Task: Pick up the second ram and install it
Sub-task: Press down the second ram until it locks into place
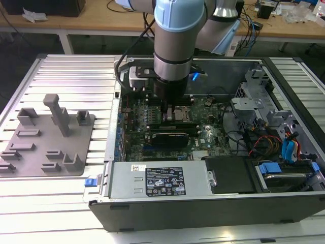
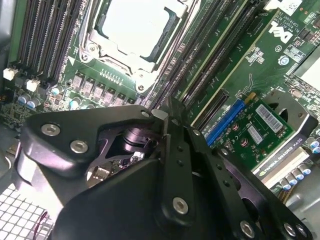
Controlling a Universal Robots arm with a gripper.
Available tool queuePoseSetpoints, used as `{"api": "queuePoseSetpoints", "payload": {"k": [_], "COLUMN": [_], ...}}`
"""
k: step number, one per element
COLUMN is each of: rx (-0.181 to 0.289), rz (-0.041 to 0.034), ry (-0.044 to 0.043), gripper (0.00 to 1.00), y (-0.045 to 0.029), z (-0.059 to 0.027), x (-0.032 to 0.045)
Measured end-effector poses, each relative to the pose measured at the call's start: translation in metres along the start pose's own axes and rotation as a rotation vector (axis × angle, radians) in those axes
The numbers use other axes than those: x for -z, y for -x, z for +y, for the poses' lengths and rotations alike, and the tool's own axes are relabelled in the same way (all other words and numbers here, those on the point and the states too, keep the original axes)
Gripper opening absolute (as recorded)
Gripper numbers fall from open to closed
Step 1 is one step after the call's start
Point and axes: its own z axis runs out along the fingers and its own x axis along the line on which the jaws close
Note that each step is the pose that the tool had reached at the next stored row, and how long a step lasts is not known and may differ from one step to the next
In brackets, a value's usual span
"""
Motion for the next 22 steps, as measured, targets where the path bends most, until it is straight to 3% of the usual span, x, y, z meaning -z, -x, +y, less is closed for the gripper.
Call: {"api": "queuePoseSetpoints", "payload": {"k": [5, 6, 8, 11, 17, 18, 20, 22], "rx": [0.000, 0.000, 0.000, 0.000, 0.000, 0.000, 0.000, 0.000], "rz": [-0.0004, -0.0034, -0.0004, -0.0004, -0.0003, -0.0006, -0.0006, -0.0005], "ry": [-0.0003, -0.0023, -0.0003, -0.0003, -0.0001, -0.0002, 0.0005, 0.0015], "gripper": [0.08, 0.08, 0.08, 0.08, 0.08, 0.08, 0.08, 0.08], "y": [-0.0001, 0.0006, 0.0010, 0.0016, 0.0017, 0.0018, 0.0019, 0.0019], "z": [-0.0001, -0.0003, 0.0001, 0.0002, -0.0019, -0.0045, -0.0190, -0.0279], "x": [-0.0025, 0.0013, 0.0151, 0.0259, 0.0274, 0.0274, 0.0274, 0.0275]}}
